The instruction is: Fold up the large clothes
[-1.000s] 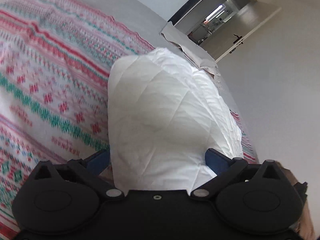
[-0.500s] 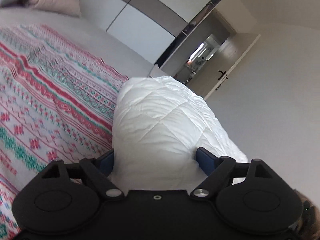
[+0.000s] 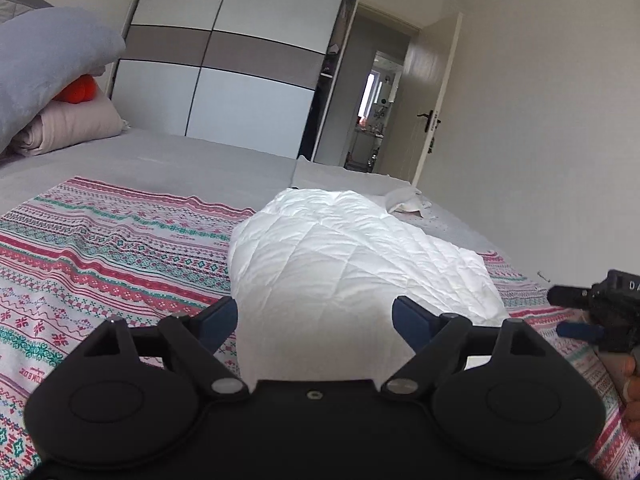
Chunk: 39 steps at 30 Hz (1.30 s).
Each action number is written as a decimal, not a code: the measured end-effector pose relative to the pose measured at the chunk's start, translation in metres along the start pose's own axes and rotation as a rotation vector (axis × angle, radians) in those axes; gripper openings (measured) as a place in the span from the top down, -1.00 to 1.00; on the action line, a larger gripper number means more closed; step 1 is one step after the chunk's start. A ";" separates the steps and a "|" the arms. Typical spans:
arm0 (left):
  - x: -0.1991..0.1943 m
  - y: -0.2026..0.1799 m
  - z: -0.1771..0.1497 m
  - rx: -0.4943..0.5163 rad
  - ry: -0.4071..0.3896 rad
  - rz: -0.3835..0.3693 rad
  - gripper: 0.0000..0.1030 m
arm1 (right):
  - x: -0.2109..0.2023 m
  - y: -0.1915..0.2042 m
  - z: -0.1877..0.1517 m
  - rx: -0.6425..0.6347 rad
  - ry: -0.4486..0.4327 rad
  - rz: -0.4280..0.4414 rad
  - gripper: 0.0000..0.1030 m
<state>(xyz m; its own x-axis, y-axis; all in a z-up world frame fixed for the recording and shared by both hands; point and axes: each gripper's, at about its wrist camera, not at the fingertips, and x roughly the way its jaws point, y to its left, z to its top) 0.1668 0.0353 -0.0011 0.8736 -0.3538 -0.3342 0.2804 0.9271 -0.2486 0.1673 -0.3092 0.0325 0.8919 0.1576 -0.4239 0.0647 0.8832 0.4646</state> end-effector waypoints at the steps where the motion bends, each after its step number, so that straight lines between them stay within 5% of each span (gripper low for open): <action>1: -0.005 -0.009 -0.003 0.022 0.011 -0.008 -0.59 | -0.002 0.007 0.000 -0.049 -0.008 0.011 -0.43; 6: 0.008 -0.032 -0.023 0.124 0.121 -0.016 -0.62 | 0.019 0.025 -0.016 -0.164 0.089 -0.007 -0.04; 9: 0.018 -0.033 -0.032 0.125 0.135 0.001 -0.67 | 0.042 0.017 -0.030 -0.160 0.185 -0.083 -0.04; 15: 0.003 -0.035 -0.021 0.111 0.132 0.012 -0.72 | 0.027 0.019 -0.029 -0.138 0.162 -0.058 -0.08; 29: -0.055 -0.062 -0.017 0.096 0.210 0.147 -1.00 | -0.042 0.057 -0.035 -0.364 0.075 -0.139 -0.69; 33: -0.064 -0.067 -0.022 0.059 0.276 0.235 -1.00 | -0.061 0.065 -0.042 -0.392 0.051 -0.182 -0.94; 39: -0.076 -0.071 -0.041 0.062 0.364 0.367 -1.00 | -0.080 0.070 -0.059 -0.446 0.052 -0.274 -0.99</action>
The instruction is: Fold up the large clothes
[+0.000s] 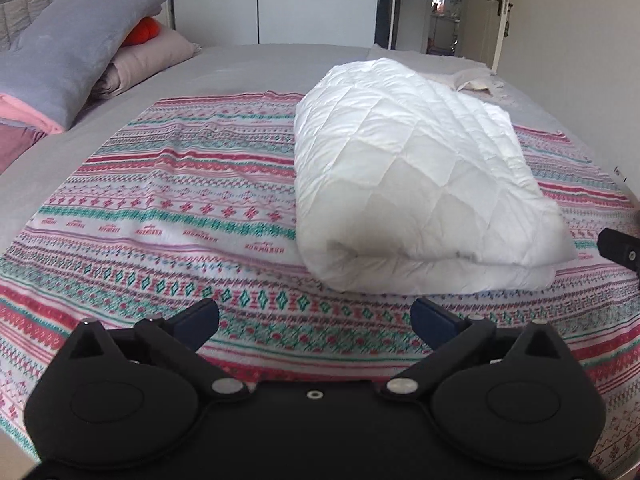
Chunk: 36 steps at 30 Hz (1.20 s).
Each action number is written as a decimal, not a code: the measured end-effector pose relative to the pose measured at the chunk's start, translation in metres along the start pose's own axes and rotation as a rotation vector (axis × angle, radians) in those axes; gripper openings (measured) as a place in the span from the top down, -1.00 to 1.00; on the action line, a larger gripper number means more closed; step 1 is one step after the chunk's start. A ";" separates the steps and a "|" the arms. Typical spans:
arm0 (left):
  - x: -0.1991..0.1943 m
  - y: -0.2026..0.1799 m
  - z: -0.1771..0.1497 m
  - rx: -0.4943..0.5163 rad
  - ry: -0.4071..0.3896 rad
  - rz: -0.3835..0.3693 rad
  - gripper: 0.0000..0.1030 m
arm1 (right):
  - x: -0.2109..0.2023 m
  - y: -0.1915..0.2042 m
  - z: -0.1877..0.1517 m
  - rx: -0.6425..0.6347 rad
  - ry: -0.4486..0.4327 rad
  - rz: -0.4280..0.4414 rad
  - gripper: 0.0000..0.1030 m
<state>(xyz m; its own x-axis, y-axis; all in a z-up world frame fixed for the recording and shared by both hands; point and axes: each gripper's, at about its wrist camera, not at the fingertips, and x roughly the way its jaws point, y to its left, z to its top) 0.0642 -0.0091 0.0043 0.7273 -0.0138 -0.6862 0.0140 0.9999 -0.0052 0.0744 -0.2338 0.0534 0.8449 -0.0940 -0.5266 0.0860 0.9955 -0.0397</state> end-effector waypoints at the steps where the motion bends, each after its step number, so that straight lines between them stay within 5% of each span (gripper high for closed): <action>1: -0.002 0.000 -0.004 0.002 0.005 0.017 -1.00 | -0.001 0.000 -0.002 0.004 0.011 -0.011 -0.99; 14: -0.015 -0.013 -0.022 0.011 -0.027 0.057 -1.00 | 0.010 0.008 -0.026 0.052 0.172 -0.049 -0.99; 36: -0.012 -0.015 -0.024 0.022 -0.016 0.051 -1.00 | 0.016 0.014 -0.031 0.025 0.198 -0.041 -0.99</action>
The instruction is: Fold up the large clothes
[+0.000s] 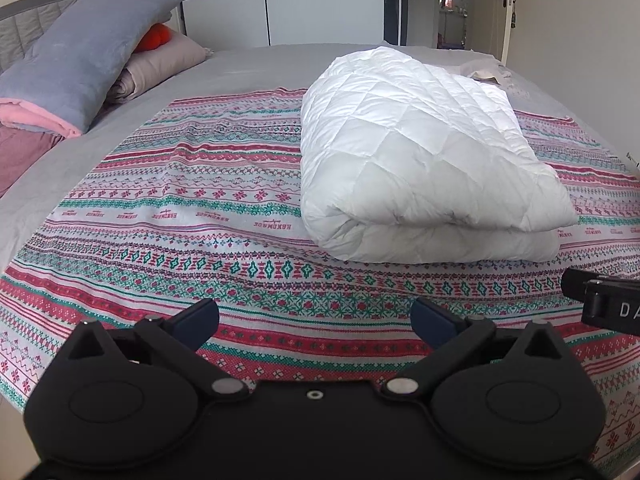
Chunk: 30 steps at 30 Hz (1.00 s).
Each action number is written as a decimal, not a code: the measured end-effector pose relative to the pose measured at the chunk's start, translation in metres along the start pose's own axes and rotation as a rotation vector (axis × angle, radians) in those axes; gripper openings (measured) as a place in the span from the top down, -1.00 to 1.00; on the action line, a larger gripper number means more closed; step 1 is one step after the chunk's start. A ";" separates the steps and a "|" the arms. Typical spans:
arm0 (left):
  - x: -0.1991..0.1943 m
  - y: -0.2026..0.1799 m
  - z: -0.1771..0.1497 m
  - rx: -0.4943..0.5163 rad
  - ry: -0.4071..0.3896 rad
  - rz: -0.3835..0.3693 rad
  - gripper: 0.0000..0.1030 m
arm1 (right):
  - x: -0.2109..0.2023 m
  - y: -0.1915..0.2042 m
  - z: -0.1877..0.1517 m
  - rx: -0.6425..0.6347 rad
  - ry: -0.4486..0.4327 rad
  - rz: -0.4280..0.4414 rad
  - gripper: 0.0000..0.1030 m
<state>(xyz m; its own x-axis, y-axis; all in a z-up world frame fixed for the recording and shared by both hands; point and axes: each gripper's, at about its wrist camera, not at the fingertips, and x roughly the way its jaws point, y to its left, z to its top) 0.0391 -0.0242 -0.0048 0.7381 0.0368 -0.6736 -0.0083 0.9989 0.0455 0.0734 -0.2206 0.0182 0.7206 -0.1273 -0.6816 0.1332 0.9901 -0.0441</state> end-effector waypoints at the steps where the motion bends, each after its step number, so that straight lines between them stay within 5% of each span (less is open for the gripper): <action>1: 0.000 0.000 0.000 0.000 0.001 0.000 -1.00 | 0.000 0.000 0.000 0.000 0.001 0.000 -0.99; 30: -0.001 -0.002 -0.001 0.006 0.004 0.000 -1.00 | 0.004 0.000 -0.002 -0.004 0.017 0.006 -0.99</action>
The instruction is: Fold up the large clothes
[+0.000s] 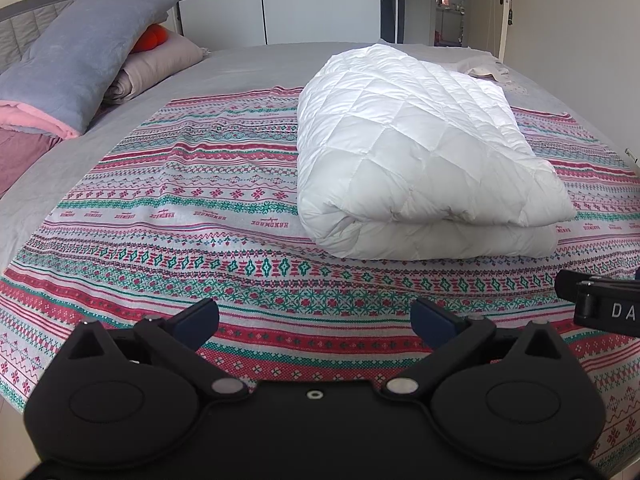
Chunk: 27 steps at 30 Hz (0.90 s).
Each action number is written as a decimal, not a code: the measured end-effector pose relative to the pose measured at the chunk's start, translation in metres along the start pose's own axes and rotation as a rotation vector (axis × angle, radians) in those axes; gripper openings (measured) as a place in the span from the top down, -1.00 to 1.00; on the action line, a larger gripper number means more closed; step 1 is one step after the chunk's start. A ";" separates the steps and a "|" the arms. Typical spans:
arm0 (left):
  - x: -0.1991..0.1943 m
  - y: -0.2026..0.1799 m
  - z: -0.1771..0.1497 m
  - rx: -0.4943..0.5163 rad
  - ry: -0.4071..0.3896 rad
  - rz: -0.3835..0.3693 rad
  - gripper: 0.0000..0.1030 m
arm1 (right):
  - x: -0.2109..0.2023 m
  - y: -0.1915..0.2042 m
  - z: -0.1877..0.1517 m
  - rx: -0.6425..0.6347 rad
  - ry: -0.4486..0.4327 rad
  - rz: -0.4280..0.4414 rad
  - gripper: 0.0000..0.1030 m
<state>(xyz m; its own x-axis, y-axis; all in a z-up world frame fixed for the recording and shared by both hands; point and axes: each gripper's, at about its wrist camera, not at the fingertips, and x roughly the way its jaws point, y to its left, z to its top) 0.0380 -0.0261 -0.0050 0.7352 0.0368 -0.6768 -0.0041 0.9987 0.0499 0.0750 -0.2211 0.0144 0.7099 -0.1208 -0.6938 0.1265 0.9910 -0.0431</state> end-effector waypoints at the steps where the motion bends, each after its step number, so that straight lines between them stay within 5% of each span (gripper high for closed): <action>1: 0.000 0.000 0.000 0.000 -0.001 0.001 -1.00 | 0.000 0.000 0.000 0.000 0.000 0.000 -0.99; 27: 0.000 0.000 0.000 0.001 0.000 0.001 -1.00 | 0.002 -0.001 -0.001 -0.002 0.003 0.000 -0.99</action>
<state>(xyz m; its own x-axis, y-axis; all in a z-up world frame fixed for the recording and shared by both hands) 0.0380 -0.0261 -0.0049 0.7353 0.0379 -0.6767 -0.0045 0.9987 0.0510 0.0753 -0.2224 0.0124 0.7079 -0.1204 -0.6960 0.1252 0.9911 -0.0441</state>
